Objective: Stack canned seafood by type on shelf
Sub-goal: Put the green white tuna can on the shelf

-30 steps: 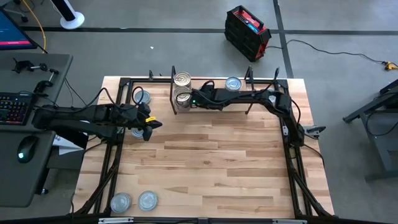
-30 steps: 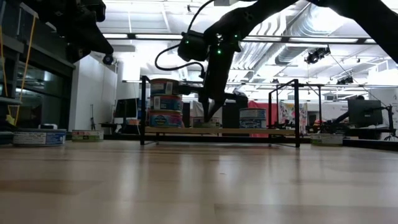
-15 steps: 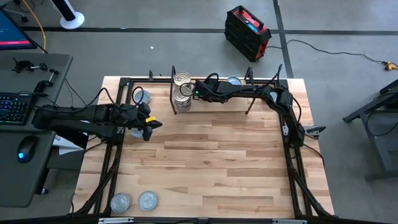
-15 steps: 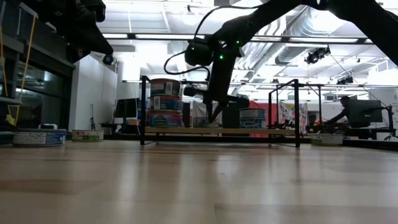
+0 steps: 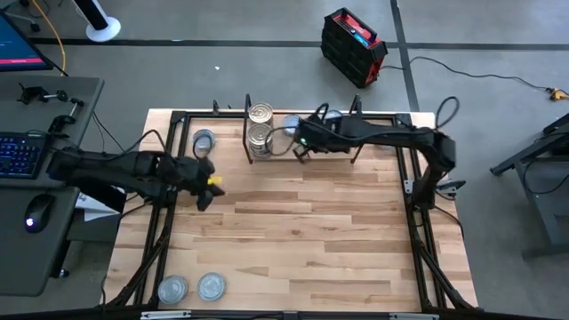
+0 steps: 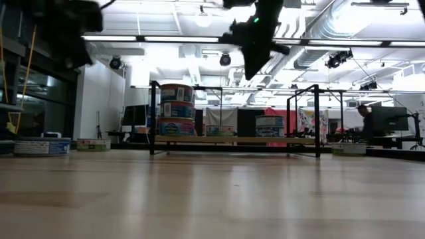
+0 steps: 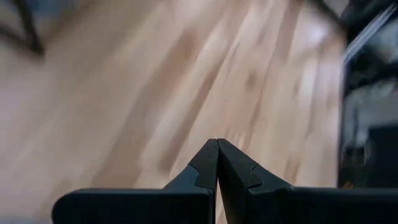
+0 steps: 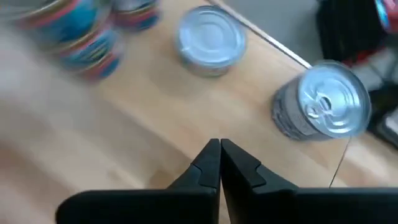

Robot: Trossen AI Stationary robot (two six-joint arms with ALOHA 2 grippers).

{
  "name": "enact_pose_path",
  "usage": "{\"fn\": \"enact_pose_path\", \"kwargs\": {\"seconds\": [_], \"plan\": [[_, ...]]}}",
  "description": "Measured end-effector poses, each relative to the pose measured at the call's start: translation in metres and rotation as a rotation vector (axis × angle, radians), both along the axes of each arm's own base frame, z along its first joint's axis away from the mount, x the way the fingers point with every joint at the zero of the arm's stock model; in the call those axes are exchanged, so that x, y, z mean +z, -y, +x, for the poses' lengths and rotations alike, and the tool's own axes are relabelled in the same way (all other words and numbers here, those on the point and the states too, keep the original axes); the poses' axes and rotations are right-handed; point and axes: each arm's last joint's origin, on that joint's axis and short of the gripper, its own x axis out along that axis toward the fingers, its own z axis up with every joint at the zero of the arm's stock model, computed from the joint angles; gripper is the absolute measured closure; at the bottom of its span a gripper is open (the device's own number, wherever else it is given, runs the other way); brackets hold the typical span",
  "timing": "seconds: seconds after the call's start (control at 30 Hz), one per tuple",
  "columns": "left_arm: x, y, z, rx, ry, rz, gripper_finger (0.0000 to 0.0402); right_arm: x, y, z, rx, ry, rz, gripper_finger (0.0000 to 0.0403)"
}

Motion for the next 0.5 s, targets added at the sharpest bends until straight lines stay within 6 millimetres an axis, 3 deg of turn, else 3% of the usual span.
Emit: {"fn": "enact_pose_path", "kwargs": {"seconds": [0.1, 0.2, 0.37, 0.5], "plan": [[-0.010, 0.008, -0.007, -0.006, -0.135, -0.024, 0.0401, 0.003, -0.019, -0.016, 0.154, -0.002, 0.040, 0.0403], [-0.013, 0.022, -0.005, -0.067, -0.172, -0.079, 0.0401, -0.009, -0.038, -0.040, 0.214, 0.025, 0.141, 0.0403], [-0.002, 0.064, -0.006, -0.422, -0.178, -0.065, 0.0401, -0.037, -0.067, -0.090, 0.187, 0.111, 0.271, 0.0403], [0.002, 0.102, -0.009, -0.628, -0.207, 0.001, 0.0401, -0.053, -0.084, -0.109, 0.223, 0.303, 0.367, 0.0403]]}}
